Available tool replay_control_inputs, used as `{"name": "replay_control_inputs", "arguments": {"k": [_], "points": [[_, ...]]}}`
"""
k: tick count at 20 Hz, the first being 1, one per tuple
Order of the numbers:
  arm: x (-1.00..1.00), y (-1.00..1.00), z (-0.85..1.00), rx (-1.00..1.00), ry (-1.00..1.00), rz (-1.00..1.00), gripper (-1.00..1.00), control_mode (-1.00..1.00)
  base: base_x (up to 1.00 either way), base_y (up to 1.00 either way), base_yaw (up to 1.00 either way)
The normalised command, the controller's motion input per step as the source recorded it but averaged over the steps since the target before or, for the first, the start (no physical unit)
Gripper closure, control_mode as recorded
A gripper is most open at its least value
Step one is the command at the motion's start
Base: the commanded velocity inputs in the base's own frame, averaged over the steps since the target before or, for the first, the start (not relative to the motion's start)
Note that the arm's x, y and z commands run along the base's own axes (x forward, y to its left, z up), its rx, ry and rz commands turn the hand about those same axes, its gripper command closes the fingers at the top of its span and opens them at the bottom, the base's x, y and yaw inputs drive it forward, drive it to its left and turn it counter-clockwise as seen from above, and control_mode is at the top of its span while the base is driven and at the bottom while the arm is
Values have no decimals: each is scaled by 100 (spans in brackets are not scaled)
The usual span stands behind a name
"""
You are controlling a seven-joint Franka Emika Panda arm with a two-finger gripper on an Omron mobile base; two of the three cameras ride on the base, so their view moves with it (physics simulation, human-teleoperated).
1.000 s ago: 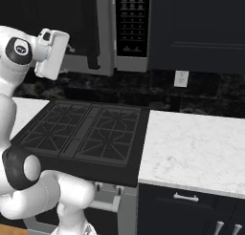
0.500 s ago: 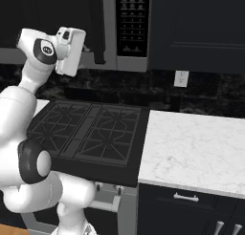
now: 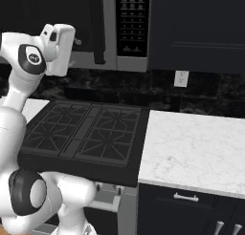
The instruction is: Open the microwave, place the bowl with waffle inside the microwave, then close the microwave door and turn it on.
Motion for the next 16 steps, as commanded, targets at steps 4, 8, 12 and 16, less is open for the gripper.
{"name": "replay_control_inputs", "arguments": {"k": [4,8,12,16], "points": [[-100,-78,49,31,-17,25,-100,-100,0,0,0],[-71,-100,41,27,0,21,-100,-100,0,0,0],[-44,-100,34,22,0,21,-100,-100,0,0,0],[-17,-91,2,20,0,24,-100,-100,0,0,0]]}}
